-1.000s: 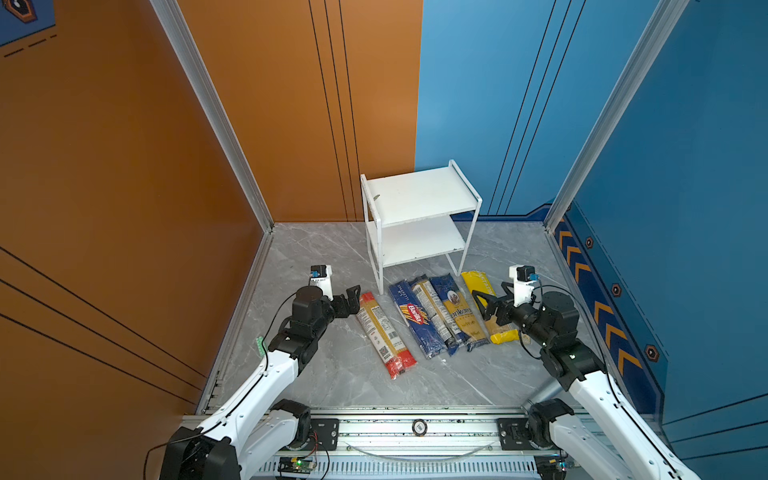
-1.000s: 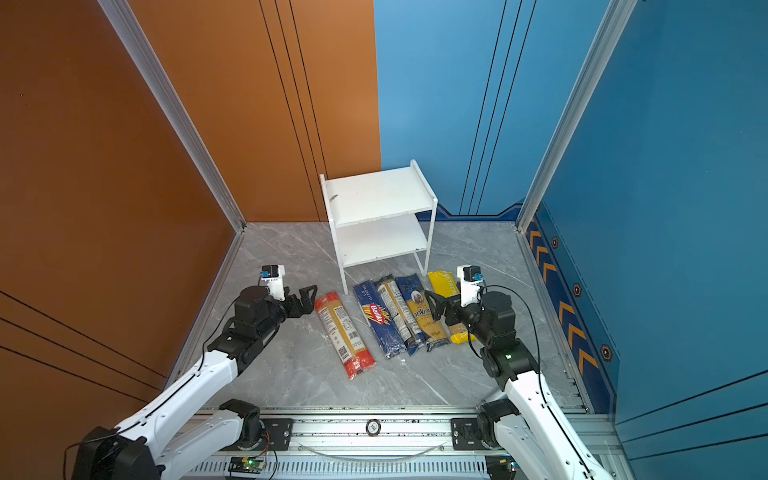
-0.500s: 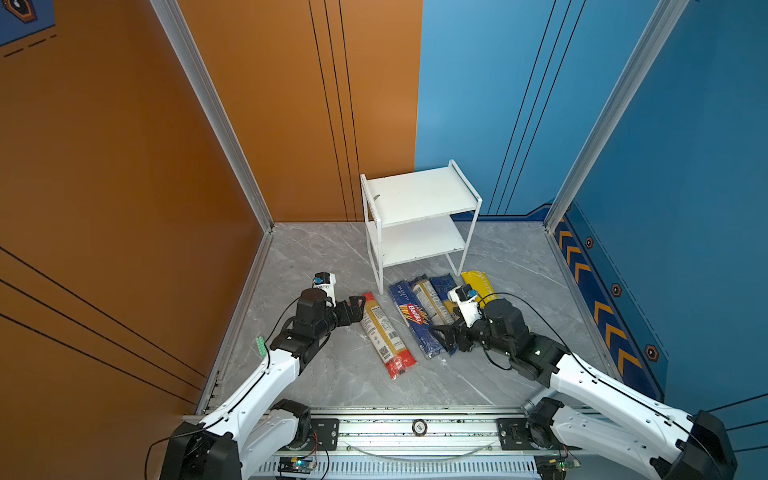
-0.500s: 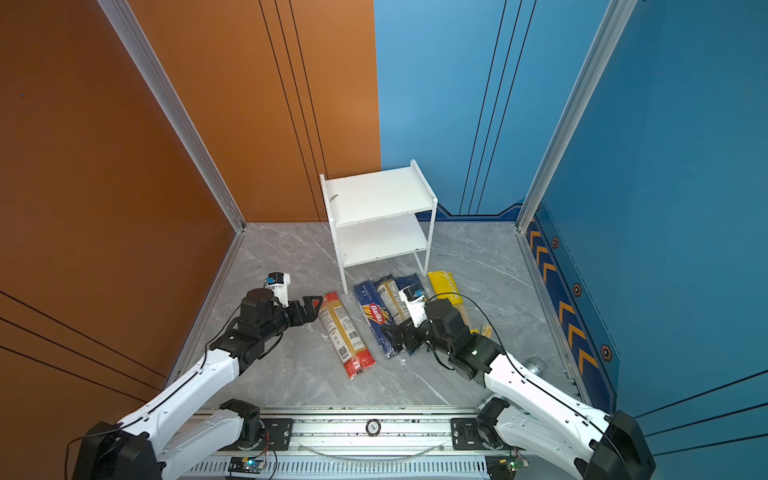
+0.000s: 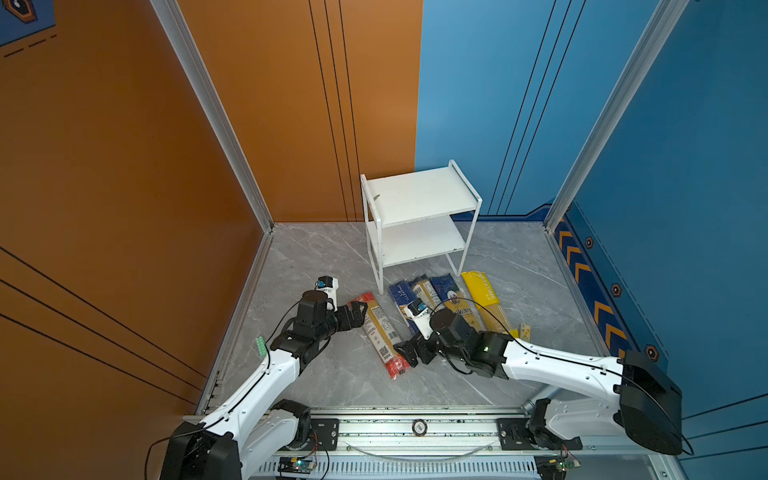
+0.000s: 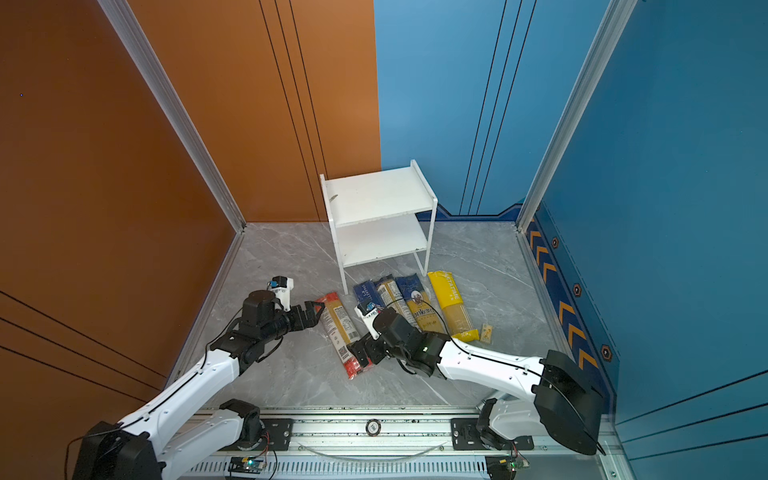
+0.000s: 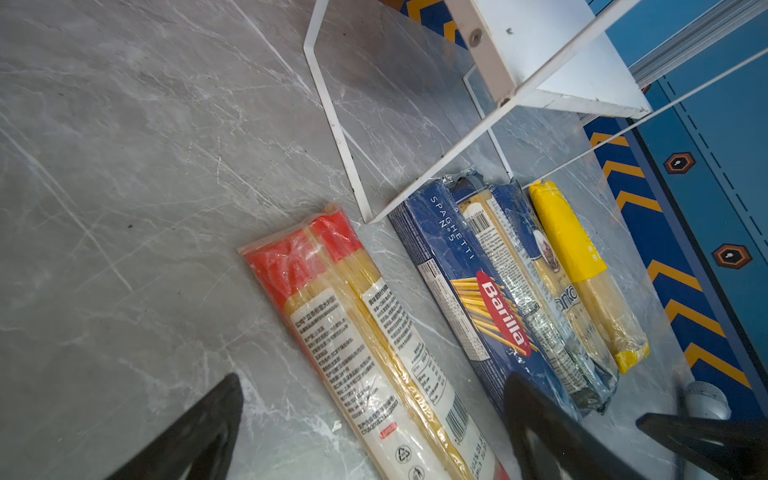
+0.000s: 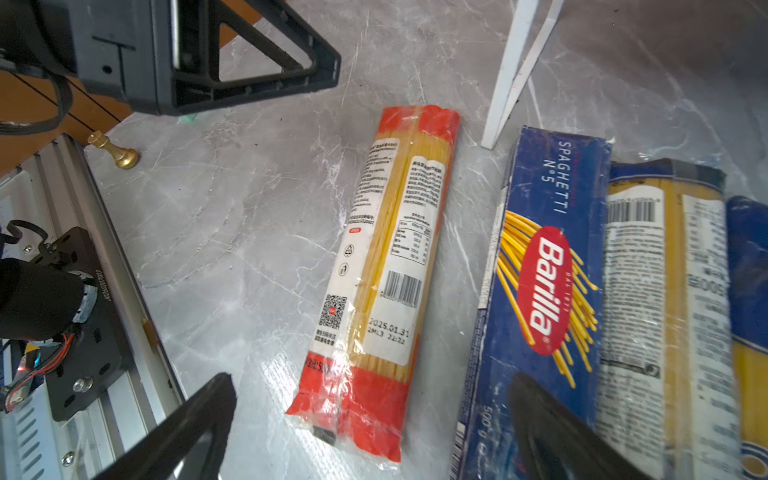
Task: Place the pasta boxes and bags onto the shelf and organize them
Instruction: 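Move the right gripper over the red-and-white spaghetti bag while the left arm advances, then lower the right gripper onto the red-and-white spaghetti bag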
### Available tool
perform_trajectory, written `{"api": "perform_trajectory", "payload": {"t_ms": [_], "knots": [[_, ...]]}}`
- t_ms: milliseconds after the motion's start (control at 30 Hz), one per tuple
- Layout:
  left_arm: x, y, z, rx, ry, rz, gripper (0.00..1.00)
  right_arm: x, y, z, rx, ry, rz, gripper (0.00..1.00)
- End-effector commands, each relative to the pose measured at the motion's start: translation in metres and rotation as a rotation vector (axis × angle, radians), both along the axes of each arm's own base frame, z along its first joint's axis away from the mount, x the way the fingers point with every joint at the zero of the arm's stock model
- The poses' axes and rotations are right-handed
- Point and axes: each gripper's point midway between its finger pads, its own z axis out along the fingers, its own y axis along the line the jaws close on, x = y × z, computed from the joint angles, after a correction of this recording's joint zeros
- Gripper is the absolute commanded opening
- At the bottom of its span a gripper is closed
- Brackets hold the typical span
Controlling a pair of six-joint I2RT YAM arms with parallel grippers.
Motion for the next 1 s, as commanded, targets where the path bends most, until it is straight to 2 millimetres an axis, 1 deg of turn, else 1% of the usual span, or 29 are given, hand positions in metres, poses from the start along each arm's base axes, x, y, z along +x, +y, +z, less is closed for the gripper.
{"api": "perform_trajectory", "payload": {"t_ms": [0, 233, 567, 767, 967], "knots": [[-0.004, -0.002, 0.002, 0.005, 0.008, -0.039, 0.98, 0.010, 0.014, 0.008, 0.044, -0.020, -0.058, 1.00], [-0.006, 0.000, -0.002, 0.001, 0.025, -0.045, 0.98, 0.012, 0.024, -0.012, -0.016, -0.008, -0.099, 1.00], [-0.007, -0.001, -0.004, -0.021, 0.041, -0.058, 0.98, 0.010, 0.037, -0.041, -0.092, 0.042, -0.102, 1.00], [-0.007, 0.001, -0.006, -0.042, 0.055, -0.050, 0.98, 0.010, 0.041, -0.053, -0.108, 0.063, -0.103, 1.00], [-0.007, 0.004, -0.014, -0.072, 0.088, -0.031, 0.98, 0.008, 0.045, -0.060, -0.109, 0.083, -0.094, 0.99]]}}
